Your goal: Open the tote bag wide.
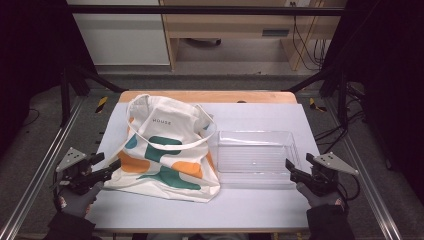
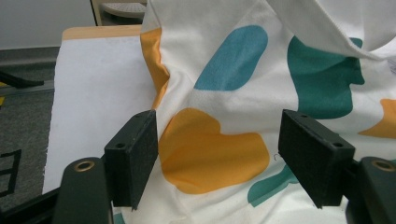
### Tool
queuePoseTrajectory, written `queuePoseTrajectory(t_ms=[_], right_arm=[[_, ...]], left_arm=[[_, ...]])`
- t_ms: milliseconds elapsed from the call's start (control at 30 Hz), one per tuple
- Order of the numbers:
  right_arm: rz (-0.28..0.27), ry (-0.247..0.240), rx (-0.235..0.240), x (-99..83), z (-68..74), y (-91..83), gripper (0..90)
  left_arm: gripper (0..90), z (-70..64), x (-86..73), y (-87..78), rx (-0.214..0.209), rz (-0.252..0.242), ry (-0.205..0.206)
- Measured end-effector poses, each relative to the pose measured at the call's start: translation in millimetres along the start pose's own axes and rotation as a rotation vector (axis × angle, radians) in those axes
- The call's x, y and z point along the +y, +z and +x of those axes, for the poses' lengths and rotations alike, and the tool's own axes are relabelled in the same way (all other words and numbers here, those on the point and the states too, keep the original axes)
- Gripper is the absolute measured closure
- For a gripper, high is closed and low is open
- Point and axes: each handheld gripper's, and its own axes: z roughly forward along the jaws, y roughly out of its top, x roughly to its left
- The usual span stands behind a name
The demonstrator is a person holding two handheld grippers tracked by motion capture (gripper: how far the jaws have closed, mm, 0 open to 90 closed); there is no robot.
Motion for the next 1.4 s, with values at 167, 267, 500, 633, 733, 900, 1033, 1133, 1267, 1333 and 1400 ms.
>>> queuePoseTrajectory(t_ms=[167,267,500,633,733,900,1033,1133,1267,1333,1400], right_arm=[[-0.006,-0.014,0.022,7.9,10.6,3.3,26.5],[-0.011,-0.018,0.037,12.7,16.1,5.2,27.3],[-0.028,-0.031,0.075,27.5,30.4,11.1,28.6],[-0.044,-0.026,0.103,37.6,40.0,14.6,29.2],[-0.05,-0.03,0.115,42.3,45.0,16.5,29.2],[-0.053,-0.042,0.143,53.3,61.6,24.3,29.4],[-0.053,-0.05,0.164,58.8,72.6,30.3,29.6],[-0.057,-0.058,0.175,62.7,80.5,33.7,30.0],[-0.062,-0.055,0.194,67.3,89.9,38.4,30.3],[-0.059,-0.062,0.197,68.1,91.8,39.7,30.3],[-0.056,-0.067,0.206,70.0,98.3,43.8,30.5]], left_arm=[[28.4,-1.9,7.2,-2.2,0.0,-0.015,0.006],[28.8,-2.0,10.1,-3.7,0.0,-0.022,0.009],[29.2,-2.5,20.5,-4.3,-0.007,-0.041,0.007],[29.4,-4.5,23.8,-4.1,-0.012,-0.044,0.014],[29.5,-5.3,25.9,-3.8,-0.012,-0.05,0.016],[29.7,-8.9,33.5,-3.5,-0.02,-0.068,0.014],[29.9,-11.5,37.5,-2.1,-0.027,-0.074,0.012],[30.1,-16.1,43.0,-0.5,-0.034,-0.081,0.02],[30.4,-19.7,47.1,1.6,-0.036,-0.086,0.025],[30.4,-20.8,48.2,2.4,-0.036,-0.086,0.029],[30.4,-23.7,51.4,4.4,-0.039,-0.088,0.033]])
